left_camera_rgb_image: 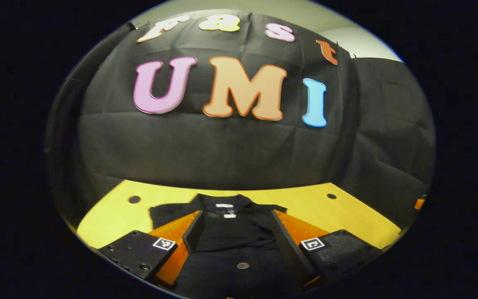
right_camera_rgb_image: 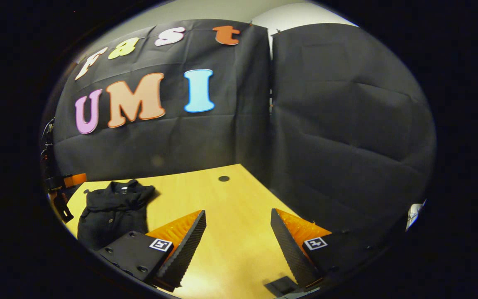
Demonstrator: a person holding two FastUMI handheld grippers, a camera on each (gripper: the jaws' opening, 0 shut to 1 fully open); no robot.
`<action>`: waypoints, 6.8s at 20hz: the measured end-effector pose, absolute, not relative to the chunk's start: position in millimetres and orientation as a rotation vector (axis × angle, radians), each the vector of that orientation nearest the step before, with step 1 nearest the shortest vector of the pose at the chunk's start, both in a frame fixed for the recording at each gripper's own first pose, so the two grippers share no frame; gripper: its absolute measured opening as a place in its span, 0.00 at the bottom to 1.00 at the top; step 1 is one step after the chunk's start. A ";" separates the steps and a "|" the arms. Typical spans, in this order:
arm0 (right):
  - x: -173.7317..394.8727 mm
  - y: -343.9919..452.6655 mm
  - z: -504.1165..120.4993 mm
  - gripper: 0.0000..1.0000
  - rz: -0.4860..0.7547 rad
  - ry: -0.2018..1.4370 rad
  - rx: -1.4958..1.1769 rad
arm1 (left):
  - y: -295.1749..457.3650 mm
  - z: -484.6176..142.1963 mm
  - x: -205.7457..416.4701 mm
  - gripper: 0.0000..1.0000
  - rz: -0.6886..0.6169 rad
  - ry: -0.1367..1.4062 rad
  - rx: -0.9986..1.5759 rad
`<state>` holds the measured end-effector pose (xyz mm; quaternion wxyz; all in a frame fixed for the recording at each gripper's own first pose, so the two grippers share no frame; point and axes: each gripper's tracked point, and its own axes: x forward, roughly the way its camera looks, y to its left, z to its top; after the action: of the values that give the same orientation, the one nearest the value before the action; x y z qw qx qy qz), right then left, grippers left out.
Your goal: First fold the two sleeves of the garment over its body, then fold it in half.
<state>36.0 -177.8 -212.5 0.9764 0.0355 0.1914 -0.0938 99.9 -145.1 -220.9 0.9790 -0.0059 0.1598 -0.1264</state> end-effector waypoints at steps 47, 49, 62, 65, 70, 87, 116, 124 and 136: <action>-76.9 48.9 -423.2 0.09 0.392 0.991 0.088 | -2.4 -392.6 -176.0 0.00 -0.046 0.914 -0.035; -72.1 44.6 -422.3 0.05 0.393 0.958 -0.002 | -3.1 -391.7 -174.3 0.00 -0.055 0.919 -0.005; 23.6 71.4 -306.5 0.03 0.427 0.703 -0.092 | -23.3 -296.9 -68.0 0.00 -0.145 0.713 -0.037; 55.6 69.6 -281.4 0.02 0.415 0.644 -0.100 | -23.2 -272.9 -34.0 0.00 -0.157 0.645 -0.059; 103.6 73.3 -255.2 0.02 0.407 0.575 -0.113 | -24.4 -249.0 25.5 0.00 -0.187 0.553 -0.043; 296.0 112.2 -209.0 0.02 0.401 0.424 -0.177 | -39.2 -234.1 212.7 0.00 -0.125 0.372 -0.044; 386.2 115.0 -204.5 0.99 0.301 0.352 -0.236 | -1.9 -265.0 283.8 0.90 0.029 0.342 -0.079; 312.4 112.3 -131.6 0.99 0.283 0.200 -0.199 | -6.4 -182.5 240.7 0.87 0.018 0.219 -0.066; 140.3 82.0 -97.2 1.00 0.235 0.093 -0.089 | -21.4 -118.3 98.6 0.88 -0.020 0.137 -0.019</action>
<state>140.3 82.0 -97.2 0.9910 -0.0443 0.0466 0.1170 98.6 -21.4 -118.3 0.9976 -0.0094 0.0685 -0.0101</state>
